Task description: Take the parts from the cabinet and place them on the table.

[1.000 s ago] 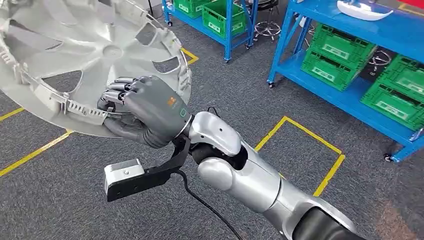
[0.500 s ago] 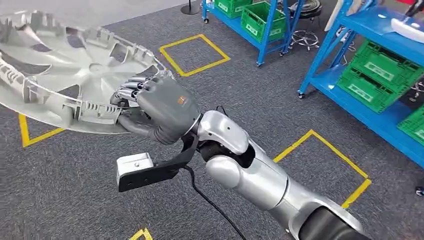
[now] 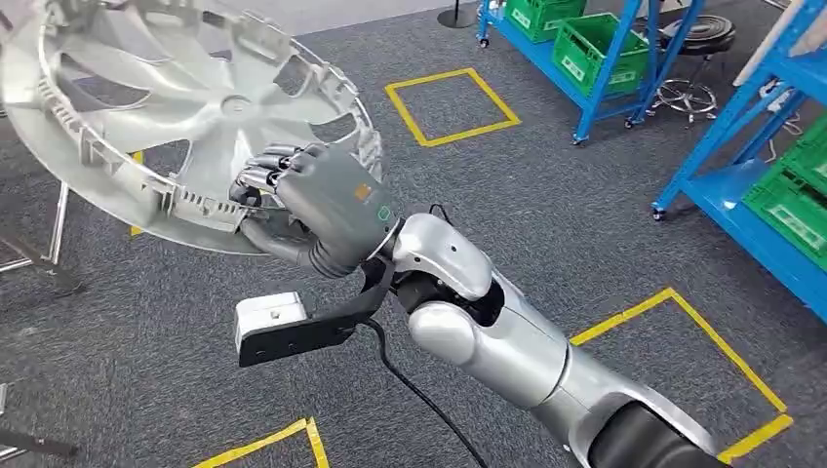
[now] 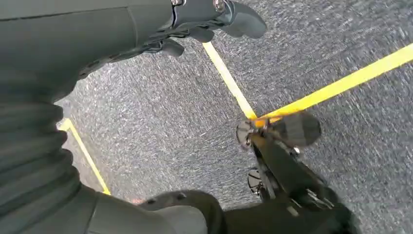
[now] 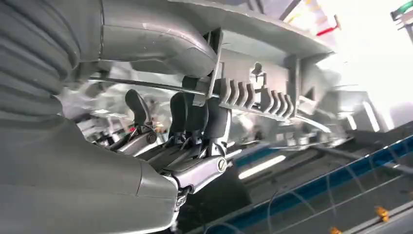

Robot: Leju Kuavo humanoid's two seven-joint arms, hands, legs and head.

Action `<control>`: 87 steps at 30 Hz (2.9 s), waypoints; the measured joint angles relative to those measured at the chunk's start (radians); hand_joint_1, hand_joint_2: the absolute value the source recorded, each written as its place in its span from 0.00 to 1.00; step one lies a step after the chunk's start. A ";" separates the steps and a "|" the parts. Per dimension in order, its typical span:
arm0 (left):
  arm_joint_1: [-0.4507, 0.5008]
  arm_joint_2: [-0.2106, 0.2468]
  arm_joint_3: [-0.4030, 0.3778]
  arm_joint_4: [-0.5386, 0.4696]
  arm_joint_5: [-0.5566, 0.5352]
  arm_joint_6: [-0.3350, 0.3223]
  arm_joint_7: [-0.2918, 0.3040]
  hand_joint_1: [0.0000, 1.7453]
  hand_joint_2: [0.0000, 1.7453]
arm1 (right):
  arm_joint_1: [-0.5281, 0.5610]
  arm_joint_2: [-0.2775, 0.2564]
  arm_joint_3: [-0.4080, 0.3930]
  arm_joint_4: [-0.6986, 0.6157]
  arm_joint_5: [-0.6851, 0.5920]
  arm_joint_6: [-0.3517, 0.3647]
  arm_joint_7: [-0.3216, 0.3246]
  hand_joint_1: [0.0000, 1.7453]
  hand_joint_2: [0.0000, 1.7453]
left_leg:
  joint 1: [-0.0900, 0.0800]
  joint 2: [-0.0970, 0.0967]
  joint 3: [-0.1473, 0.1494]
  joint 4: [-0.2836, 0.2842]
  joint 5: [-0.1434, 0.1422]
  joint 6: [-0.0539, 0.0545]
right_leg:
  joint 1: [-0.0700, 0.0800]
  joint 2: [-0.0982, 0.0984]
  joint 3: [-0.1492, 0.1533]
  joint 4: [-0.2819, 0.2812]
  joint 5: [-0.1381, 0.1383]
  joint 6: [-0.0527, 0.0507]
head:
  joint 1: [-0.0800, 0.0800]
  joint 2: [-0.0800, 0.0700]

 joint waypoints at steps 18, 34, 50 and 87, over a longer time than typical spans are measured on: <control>-0.018 0.000 -0.002 -0.003 -0.015 -0.009 0.006 0.00 1.00 | 0.009 -0.035 -0.006 -0.004 0.000 -0.003 0.000 1.00 1.00 | -0.018 -0.134 0.022 -0.089 0.036 0.059 | 0.016 0.164 -0.030 0.046 -0.017 -0.003 | 0.008 0.000; -0.019 0.005 -0.002 -0.001 -0.018 -0.011 0.003 0.00 1.00 | -0.005 -0.036 -0.008 0.002 -0.020 -0.005 -0.011 1.00 1.00 | -0.022 0.054 0.050 -0.091 0.007 0.035 | 0.020 -0.036 -0.027 0.041 -0.014 0.012 | 0.002 0.000; -0.020 0.005 -0.002 -0.001 -0.014 -0.011 0.003 0.00 1.00 | -0.017 -0.038 -0.006 0.037 -0.035 -0.016 -0.032 1.00 1.00 | -0.012 -0.144 0.014 -0.097 0.047 0.042 | 0.009 0.150 -0.030 0.049 -0.017 0.018 | 0.011 0.000; -0.015 0.008 -0.002 0.001 -0.014 -0.012 0.000 0.00 1.00 | -0.022 -0.030 -0.004 0.064 -0.037 -0.028 -0.029 1.00 1.00 | -0.017 -0.020 -0.080 0.110 -0.075 0.015 | 0.002 0.069 -0.019 0.020 0.005 -0.007 | 0.000 0.000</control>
